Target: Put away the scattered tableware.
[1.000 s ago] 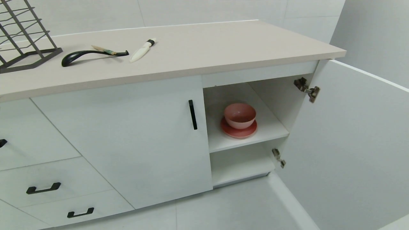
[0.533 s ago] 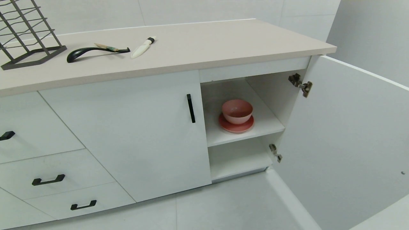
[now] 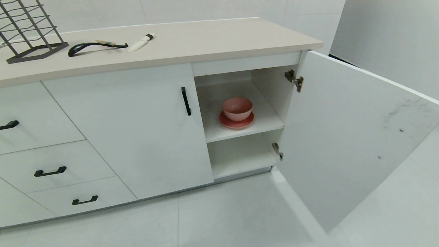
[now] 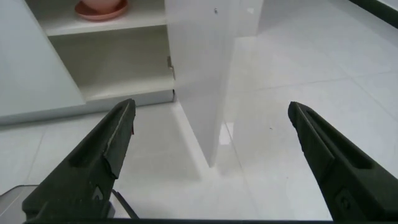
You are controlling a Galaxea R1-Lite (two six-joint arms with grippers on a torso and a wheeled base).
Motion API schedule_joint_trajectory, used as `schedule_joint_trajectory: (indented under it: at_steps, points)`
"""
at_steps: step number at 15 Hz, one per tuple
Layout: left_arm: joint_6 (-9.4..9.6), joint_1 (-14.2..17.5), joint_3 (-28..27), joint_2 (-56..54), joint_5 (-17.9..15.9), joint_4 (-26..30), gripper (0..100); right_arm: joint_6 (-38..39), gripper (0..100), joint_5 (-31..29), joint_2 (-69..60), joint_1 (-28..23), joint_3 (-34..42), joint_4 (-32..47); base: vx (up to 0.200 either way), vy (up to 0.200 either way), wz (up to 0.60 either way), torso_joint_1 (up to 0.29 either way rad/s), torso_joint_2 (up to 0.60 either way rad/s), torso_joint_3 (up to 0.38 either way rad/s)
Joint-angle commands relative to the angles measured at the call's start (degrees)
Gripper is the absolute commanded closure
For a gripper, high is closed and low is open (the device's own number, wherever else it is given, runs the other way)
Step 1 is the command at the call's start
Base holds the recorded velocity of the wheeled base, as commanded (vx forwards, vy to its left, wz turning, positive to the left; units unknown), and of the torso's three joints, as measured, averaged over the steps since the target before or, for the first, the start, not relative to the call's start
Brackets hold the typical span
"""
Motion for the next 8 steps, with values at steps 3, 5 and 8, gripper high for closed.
schedule_joint_trajectory:
  at_steps: [3, 5, 8]
  points:
    - [0.33, 0.0, 0.01, 0.0, 0.1, -0.01, 0, 0.04, 0, 0.02, 0.02, -0.04, 0.0, -0.05, 0.0, -0.2, 0.0, 0.004, 0.0, 0.006]
    - [0.42, 0.0, 0.01, 0.0, 0.19, -0.01, 0, 0.04, 0, 0.02, 0.02, -0.04, 0.0, 0.04, 0.0, -0.2, 0.0, -0.002, 0.0, 0.002]
    - [0.42, 0.0, 0.01, 0.0, 0.19, -0.01, 0, 0.13, 0, -0.15, 0.02, -0.04, 0.0, 0.04, 0.0, -0.2, 0.0, 0.001, 0.0, 0.005]
